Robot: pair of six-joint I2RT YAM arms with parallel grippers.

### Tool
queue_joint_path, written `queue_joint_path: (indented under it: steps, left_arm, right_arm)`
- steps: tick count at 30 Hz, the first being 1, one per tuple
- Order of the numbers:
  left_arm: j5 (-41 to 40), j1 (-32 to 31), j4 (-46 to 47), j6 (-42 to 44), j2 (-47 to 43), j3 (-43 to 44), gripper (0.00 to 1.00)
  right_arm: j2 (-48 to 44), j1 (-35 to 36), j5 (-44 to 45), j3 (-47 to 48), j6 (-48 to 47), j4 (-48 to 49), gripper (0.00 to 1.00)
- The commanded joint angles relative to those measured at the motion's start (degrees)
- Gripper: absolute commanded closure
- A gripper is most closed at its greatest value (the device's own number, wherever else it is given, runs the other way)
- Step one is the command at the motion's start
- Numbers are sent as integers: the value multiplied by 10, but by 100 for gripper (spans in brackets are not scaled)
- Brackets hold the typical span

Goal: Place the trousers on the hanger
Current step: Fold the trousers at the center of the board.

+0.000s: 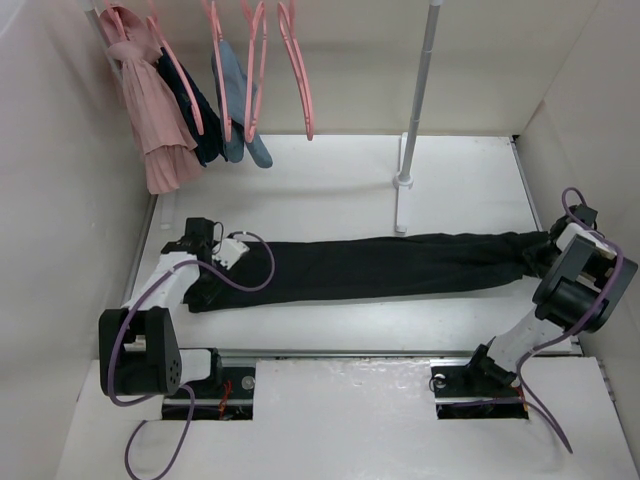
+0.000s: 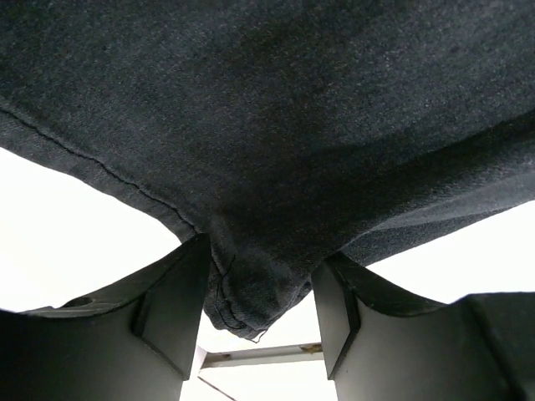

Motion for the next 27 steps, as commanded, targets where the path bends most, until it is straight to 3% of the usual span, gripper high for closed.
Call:
queue_joint_path:
  steps: [1, 4, 6, 14, 20, 27]
  left_arm:
    - [14, 7, -1, -16, -9, 26, 52]
    - [20, 7, -1, -22, -9, 50, 51]
    - [37, 7, -6, -29, -2, 62, 50]
    - [91, 0, -14, -54, 26, 115, 50]
    - [158, -16, -55, -31, 18, 123, 42]
    - [133, -65, 5, -50, 21, 99, 41]
  right_arm:
    - [-3, -3, 13, -11, -13, 55, 100]
    - [-59, 6, 18, -11, -19, 60, 100]
    - [-100, 51, 72, 21, -19, 48, 100]
    - [-224, 255, 377, 252, -29, -53, 100]
    - [-246, 324, 443, 304, -73, -53, 100]
    - [-269, 438, 599, 321, -130, -39, 100]
